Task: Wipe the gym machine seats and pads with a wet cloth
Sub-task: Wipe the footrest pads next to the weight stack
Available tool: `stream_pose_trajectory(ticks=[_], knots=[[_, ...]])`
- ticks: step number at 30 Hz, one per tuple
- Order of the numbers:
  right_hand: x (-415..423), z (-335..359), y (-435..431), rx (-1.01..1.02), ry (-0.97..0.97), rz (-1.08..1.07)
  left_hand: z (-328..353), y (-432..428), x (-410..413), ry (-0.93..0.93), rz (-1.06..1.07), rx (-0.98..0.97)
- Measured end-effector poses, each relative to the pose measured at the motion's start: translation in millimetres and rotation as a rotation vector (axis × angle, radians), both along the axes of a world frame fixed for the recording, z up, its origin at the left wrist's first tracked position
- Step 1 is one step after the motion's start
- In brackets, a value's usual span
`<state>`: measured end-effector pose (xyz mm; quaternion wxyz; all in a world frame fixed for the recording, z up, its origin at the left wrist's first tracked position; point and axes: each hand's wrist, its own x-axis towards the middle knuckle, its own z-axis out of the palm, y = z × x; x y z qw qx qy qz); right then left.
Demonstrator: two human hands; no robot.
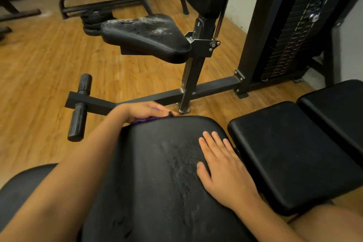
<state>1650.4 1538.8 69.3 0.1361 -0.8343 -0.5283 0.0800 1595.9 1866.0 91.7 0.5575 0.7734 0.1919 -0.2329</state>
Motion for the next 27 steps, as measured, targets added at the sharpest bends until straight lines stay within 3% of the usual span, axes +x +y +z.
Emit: stream_pose_trajectory(ticks=[5, 17, 20, 23, 27], knots=[[-2.8, 0.6, 1.9, -0.012, -0.016, 0.012, -3.4, -24.6, 34.8, -0.045, -0.055, 0.025], [-1.6, 2.6, -0.5, -0.057, 0.014, 0.007, -5.0, 11.2, -41.7, 0.002, 0.174, 0.054], [-22.3, 16.5, 19.3, -0.002, 0.07, 0.107, -0.4, 0.8, -34.9, -0.012, 0.197, 0.116], [-55.7, 20.0, 62.7, 0.033, 0.054, 0.255, 6.8, -10.4, -31.1, -0.054, 0.233, 0.144], [-75.0, 9.4, 87.9, 0.013, -0.027, 0.301, 4.6, 6.4, -55.5, -0.101, 0.266, 0.117]])
